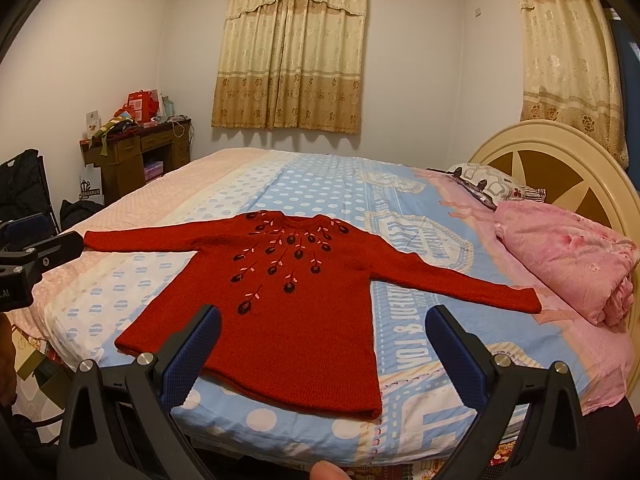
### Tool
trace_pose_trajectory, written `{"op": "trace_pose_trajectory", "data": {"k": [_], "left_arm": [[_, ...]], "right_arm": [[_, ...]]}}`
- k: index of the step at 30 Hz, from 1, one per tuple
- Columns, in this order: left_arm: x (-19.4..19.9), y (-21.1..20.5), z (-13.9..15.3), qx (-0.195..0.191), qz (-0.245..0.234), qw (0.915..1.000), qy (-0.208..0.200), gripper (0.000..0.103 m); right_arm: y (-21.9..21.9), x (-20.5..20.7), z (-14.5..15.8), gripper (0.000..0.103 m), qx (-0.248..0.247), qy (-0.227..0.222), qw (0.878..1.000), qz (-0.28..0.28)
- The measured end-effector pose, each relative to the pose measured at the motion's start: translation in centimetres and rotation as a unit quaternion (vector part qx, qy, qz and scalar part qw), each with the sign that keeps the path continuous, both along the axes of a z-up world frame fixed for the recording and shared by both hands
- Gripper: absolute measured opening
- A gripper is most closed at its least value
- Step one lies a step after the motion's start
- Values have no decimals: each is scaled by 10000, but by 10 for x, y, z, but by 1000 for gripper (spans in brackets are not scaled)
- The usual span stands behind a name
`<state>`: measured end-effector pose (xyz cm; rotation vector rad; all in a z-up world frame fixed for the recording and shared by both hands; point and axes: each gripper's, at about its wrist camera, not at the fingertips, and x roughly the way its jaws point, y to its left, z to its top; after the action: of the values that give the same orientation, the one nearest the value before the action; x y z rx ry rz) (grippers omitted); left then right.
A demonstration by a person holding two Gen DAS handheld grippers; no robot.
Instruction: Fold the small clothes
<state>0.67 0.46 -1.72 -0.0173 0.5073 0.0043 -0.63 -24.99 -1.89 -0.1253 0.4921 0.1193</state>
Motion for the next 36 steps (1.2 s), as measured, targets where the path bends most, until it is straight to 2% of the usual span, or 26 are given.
{"op": "trace_pose_trajectory", "data": {"k": [30,36], "left_arm": [[1,1,1,13,-12,10000,18,103],[15,10,-4,230,58,9997,-51,103]], "right_arm": [[4,-2,-7,102,-29,35,10000,25],[2,7,-13,102,-49,103,9999,-34]]}}
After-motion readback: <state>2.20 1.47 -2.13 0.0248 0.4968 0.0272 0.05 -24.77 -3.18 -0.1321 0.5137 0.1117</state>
